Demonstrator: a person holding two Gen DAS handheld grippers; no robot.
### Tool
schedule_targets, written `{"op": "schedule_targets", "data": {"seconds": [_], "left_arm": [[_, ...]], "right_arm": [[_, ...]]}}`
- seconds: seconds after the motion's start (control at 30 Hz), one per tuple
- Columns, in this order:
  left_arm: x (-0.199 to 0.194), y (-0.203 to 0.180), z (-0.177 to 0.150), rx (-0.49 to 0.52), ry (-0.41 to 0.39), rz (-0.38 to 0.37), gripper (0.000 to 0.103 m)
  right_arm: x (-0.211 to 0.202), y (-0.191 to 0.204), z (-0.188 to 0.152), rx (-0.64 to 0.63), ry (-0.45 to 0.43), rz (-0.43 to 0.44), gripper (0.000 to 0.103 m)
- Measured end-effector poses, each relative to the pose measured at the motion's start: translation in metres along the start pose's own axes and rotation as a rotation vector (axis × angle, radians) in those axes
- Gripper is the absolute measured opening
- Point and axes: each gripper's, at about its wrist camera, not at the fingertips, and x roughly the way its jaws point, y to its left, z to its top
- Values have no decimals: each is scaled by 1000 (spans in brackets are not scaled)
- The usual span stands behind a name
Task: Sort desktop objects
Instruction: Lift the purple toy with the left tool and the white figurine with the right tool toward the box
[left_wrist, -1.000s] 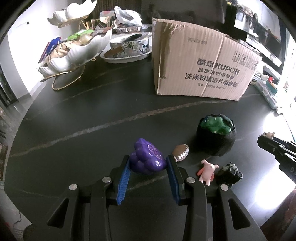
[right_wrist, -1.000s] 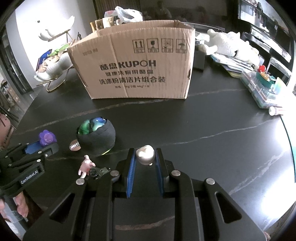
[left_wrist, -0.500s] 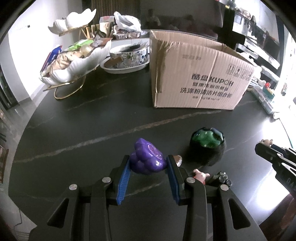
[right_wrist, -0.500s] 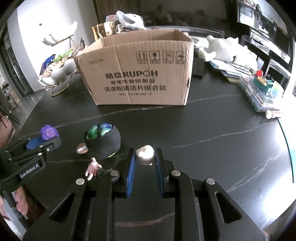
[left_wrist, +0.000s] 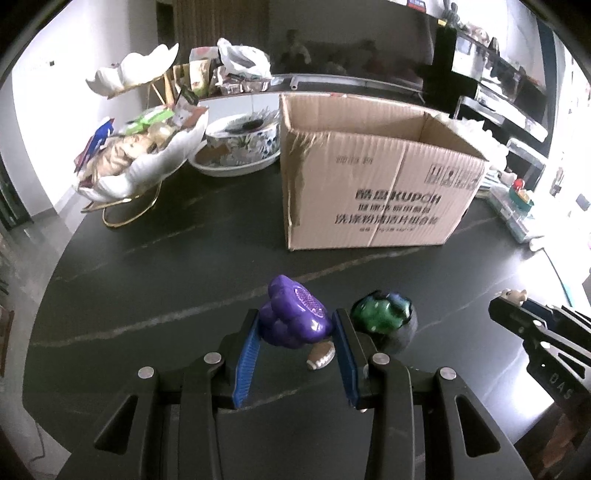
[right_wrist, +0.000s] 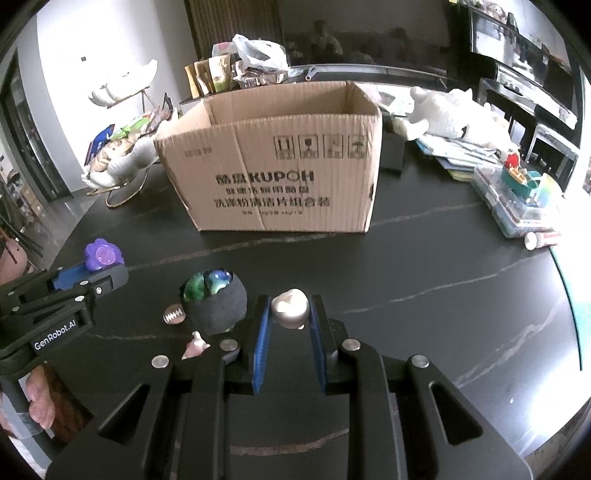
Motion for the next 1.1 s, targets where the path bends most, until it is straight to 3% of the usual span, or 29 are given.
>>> {"op": "schedule_targets", "data": {"seconds": [1.1], "left_arm": [[-14,-16,62,37,-77,-5,36]], "right_arm": [[-14,3,58,-23,-84,-3,18]]}}
